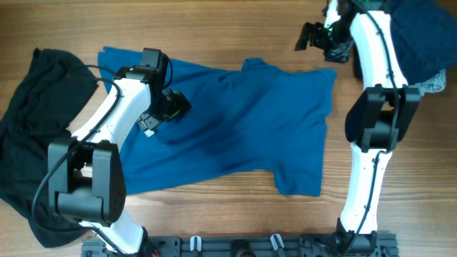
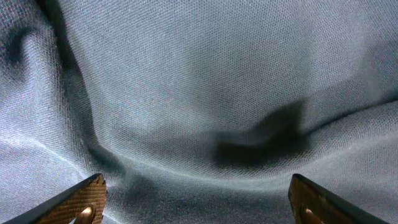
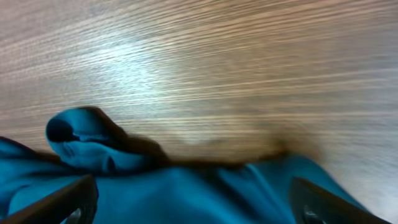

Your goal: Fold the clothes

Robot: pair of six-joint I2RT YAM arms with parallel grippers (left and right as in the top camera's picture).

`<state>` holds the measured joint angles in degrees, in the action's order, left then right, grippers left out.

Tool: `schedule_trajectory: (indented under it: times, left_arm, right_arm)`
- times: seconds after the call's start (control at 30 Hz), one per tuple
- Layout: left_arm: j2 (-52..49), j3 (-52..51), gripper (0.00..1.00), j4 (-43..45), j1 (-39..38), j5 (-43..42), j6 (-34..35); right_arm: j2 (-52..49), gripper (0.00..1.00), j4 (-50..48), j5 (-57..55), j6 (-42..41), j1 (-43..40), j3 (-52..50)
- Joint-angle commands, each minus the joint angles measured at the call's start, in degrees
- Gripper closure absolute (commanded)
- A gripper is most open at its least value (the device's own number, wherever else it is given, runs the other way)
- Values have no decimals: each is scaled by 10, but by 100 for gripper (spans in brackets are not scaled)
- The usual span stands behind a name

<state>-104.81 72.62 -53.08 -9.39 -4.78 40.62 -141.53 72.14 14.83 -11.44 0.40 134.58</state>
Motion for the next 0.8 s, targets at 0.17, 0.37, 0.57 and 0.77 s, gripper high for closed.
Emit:
schedule_trajectory:
  times: [0.17,0.37,0.57,0.77]
  left_arm:
    - [-4,5,5,-3,-2,7,3]
    - [-4,5,4,-3,-2,7,2]
    - [-4,5,2,-5,-2,7,1]
    - [-4,5,1,-5,-2,7,1]
  right_arm:
    - [-73,7,53,-12,9,25,-1]
    - [-73,27,116,3,10,43,-1]
    - [-73,83,139,3,-10,60,-1]
    - [-52,96,87,-7,-53,59,1]
